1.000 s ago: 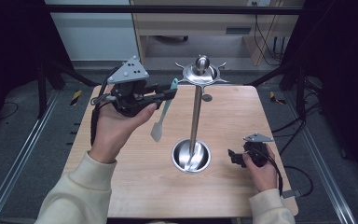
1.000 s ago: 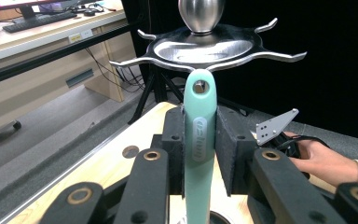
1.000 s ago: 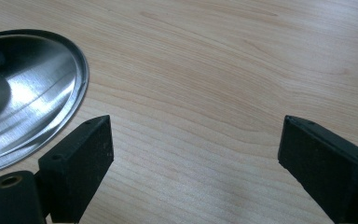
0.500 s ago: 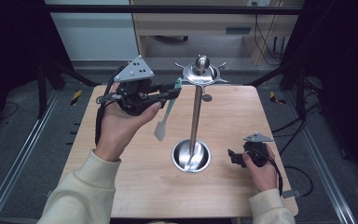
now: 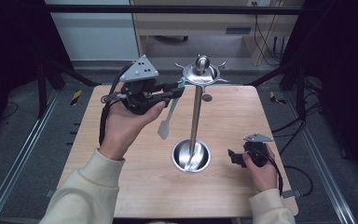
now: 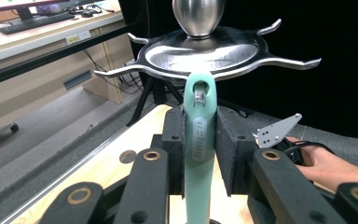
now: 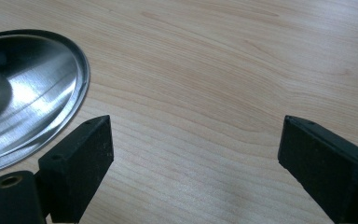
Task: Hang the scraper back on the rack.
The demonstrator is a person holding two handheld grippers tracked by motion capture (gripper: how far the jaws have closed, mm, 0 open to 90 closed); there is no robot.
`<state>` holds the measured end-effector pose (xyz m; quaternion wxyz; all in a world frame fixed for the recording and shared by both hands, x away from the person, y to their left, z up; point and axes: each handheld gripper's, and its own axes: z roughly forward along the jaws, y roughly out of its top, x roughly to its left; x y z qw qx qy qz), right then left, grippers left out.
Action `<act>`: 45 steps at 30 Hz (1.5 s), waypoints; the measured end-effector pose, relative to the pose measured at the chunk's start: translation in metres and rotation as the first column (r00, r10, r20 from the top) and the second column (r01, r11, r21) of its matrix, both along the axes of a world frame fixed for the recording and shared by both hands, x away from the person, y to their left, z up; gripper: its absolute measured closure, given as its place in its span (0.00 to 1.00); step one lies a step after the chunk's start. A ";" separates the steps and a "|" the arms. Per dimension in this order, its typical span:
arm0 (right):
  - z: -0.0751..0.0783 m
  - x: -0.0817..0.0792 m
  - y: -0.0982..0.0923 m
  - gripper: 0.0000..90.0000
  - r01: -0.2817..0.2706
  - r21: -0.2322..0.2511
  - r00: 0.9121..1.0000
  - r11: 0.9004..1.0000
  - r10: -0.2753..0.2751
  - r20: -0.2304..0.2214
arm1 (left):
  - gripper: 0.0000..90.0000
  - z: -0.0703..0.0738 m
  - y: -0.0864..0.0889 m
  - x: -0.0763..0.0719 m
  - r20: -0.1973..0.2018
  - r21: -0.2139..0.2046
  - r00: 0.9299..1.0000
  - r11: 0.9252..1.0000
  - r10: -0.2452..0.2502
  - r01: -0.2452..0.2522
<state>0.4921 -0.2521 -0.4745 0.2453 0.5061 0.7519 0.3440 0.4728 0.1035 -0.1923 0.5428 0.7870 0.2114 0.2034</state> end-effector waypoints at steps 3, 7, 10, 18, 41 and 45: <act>0.000 0.000 0.000 0.12 0.000 -0.001 1.000 1.000 0.000 0.000 | 0.82 0.000 0.000 0.000 -0.001 -0.003 1.000 1.000 -0.001 0.001; 0.000 0.000 0.000 0.12 -0.001 0.000 1.000 1.000 0.001 0.000 | 0.82 -0.001 0.000 0.000 0.001 -0.003 1.000 1.000 -0.001 0.001; 0.000 0.000 0.000 0.12 0.000 0.000 1.000 1.000 0.000 -0.001 | 0.82 -0.001 -0.001 0.001 0.000 -0.009 1.000 1.000 -0.001 0.001; 0.000 0.000 -0.001 0.11 0.000 -0.003 1.000 1.000 0.000 0.002 | 0.82 -0.003 -0.003 0.002 0.000 -0.012 1.000 1.000 0.000 0.000; -0.001 0.000 0.000 0.11 0.002 -0.005 1.000 1.000 -0.002 -0.008 | 0.80 -0.005 -0.002 0.002 0.015 -0.012 1.000 1.000 0.006 -0.006; -0.001 0.000 0.000 0.11 0.003 -0.003 1.000 1.000 -0.003 -0.008 | 0.74 -0.006 0.000 0.001 0.026 -0.015 1.000 1.000 0.018 -0.018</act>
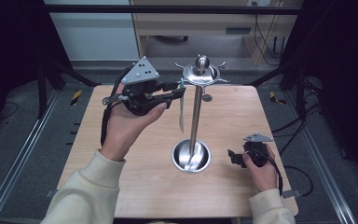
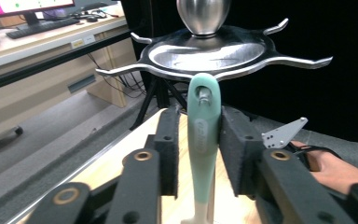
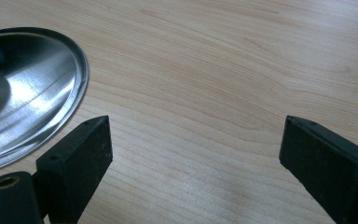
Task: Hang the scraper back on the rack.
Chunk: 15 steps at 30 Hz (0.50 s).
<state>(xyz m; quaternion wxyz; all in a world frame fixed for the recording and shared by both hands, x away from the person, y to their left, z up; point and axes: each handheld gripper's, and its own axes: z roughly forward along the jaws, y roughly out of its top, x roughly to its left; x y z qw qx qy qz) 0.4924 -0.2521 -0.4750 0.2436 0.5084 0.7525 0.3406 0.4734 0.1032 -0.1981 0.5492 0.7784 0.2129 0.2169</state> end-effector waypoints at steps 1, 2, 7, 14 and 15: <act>0.000 0.000 0.000 0.11 0.000 0.000 1.000 1.000 0.000 0.000 | 0.72 0.000 0.001 0.000 0.002 -0.004 1.000 1.000 -0.001 0.001; 0.000 0.000 0.000 0.11 0.000 -0.002 1.000 1.000 0.000 0.000 | 0.70 -0.001 0.002 -0.001 0.005 -0.003 1.000 1.000 0.004 -0.004; 0.000 0.000 0.000 0.11 0.002 -0.003 1.000 1.000 -0.002 0.001 | 0.52 -0.004 0.010 -0.003 0.004 -0.027 1.000 0.999 0.026 -0.026; 0.000 0.000 0.000 0.10 0.001 -0.006 1.000 1.000 -0.001 -0.002 | 0.21 -0.017 0.022 -0.008 -0.009 -0.015 0.999 0.999 0.042 -0.042; 0.000 0.000 0.000 0.10 0.001 -0.005 1.000 1.000 -0.001 -0.002 | 0.17 -0.019 0.024 -0.010 -0.004 -0.004 0.999 0.999 0.048 -0.048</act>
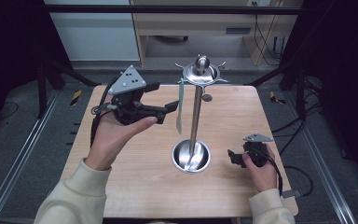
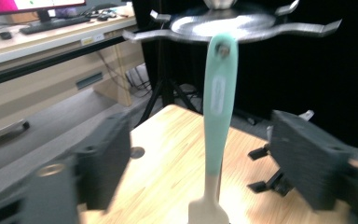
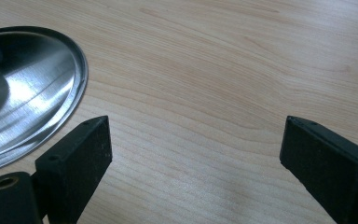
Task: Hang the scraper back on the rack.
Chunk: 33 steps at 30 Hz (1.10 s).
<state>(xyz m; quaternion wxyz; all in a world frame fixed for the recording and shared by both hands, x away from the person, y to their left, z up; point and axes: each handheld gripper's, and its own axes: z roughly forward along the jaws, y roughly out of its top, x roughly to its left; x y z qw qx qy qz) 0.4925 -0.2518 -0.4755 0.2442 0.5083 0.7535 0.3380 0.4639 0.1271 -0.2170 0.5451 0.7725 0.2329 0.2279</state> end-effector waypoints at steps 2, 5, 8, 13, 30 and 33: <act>0.000 0.000 0.000 0.10 -0.001 0.000 1.000 1.000 0.001 -0.001 | 0.13 -0.005 0.004 -0.002 -0.004 0.003 1.000 1.000 0.012 -0.012; 0.000 0.000 0.000 0.10 0.001 0.000 1.000 1.000 -0.001 -0.003 | 0.10 -0.013 0.010 -0.007 -0.020 0.009 1.000 1.000 -0.009 0.009; 0.000 0.000 0.000 0.10 0.002 0.001 1.000 1.000 -0.002 -0.003 | 0.09 -0.024 0.014 -0.011 -0.030 0.030 0.999 0.999 -0.016 0.017; -0.001 0.000 0.001 0.10 -0.001 -0.002 1.000 1.000 0.001 -0.003 | 0.08 -0.049 0.020 -0.018 -0.048 0.039 0.999 0.999 -0.025 0.027; -0.001 0.000 0.002 0.10 -0.004 -0.010 1.000 1.000 0.004 -0.005 | 0.07 -0.130 0.048 -0.013 -0.129 0.092 0.991 0.995 0.044 -0.032; -0.002 0.000 0.002 0.10 -0.006 -0.010 1.000 1.000 0.006 -0.005 | 0.07 -0.144 0.052 -0.012 -0.141 0.114 0.988 0.993 0.056 -0.040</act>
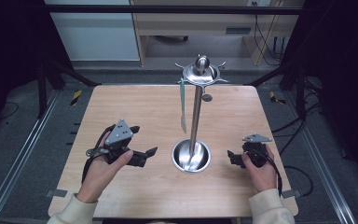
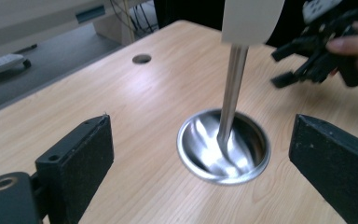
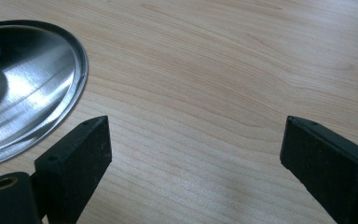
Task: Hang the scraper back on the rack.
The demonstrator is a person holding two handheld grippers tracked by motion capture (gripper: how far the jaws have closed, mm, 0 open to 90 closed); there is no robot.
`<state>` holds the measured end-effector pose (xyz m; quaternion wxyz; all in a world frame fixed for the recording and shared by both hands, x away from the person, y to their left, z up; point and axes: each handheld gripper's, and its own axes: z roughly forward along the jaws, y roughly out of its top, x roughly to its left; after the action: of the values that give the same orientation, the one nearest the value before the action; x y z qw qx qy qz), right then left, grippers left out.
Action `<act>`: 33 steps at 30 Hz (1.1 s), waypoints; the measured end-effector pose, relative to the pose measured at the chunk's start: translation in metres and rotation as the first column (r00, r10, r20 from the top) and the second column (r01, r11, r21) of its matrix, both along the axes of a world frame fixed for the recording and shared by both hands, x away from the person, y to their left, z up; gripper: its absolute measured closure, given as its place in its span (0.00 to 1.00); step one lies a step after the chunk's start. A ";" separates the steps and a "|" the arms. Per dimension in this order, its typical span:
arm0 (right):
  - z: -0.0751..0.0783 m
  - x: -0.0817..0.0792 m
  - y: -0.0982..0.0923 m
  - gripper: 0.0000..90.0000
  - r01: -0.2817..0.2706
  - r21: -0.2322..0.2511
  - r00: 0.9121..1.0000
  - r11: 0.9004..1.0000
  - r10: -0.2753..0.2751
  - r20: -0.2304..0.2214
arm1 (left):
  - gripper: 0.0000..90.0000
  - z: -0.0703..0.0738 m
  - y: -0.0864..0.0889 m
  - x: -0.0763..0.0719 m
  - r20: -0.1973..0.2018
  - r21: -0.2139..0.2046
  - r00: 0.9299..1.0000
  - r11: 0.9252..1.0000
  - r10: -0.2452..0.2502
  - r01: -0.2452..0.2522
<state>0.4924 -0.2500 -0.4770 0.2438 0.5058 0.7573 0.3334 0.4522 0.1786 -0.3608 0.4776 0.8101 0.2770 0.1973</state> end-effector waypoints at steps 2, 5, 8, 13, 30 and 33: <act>0.000 0.000 0.000 0.10 -0.001 -0.003 1.000 1.000 0.001 0.003 | 0.07 -0.010 0.002 0.000 -0.013 0.003 1.000 1.000 0.002 -0.002; 0.000 0.000 0.000 0.10 -0.002 -0.006 1.000 1.000 0.002 0.003 | 0.07 -0.023 0.003 0.001 -0.027 0.025 1.000 1.000 0.011 -0.011; 0.000 0.000 0.001 0.10 0.000 -0.001 1.000 1.000 0.000 -0.001 | 0.06 -0.035 0.005 0.002 -0.036 0.040 0.999 0.999 0.029 -0.028; 0.000 0.000 0.001 0.10 0.000 -0.005 1.000 1.000 0.000 -0.006 | 0.06 -0.051 0.013 0.005 -0.048 0.082 0.997 0.995 0.060 -0.056; -0.001 0.000 0.002 0.10 -0.009 -0.008 1.000 1.000 0.009 -0.007 | 0.07 -0.101 0.065 0.019 -0.123 0.187 0.968 0.963 0.218 -0.193; -0.001 0.000 0.002 0.10 -0.009 -0.010 1.000 1.000 0.009 -0.009 | 0.08 -0.109 0.078 0.023 -0.108 0.238 0.953 0.938 0.284 -0.252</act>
<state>0.4924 -0.2478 -0.4778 0.2414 0.5027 0.7623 0.3285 0.4752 0.2563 -0.4698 0.3322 0.8247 0.3941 0.2328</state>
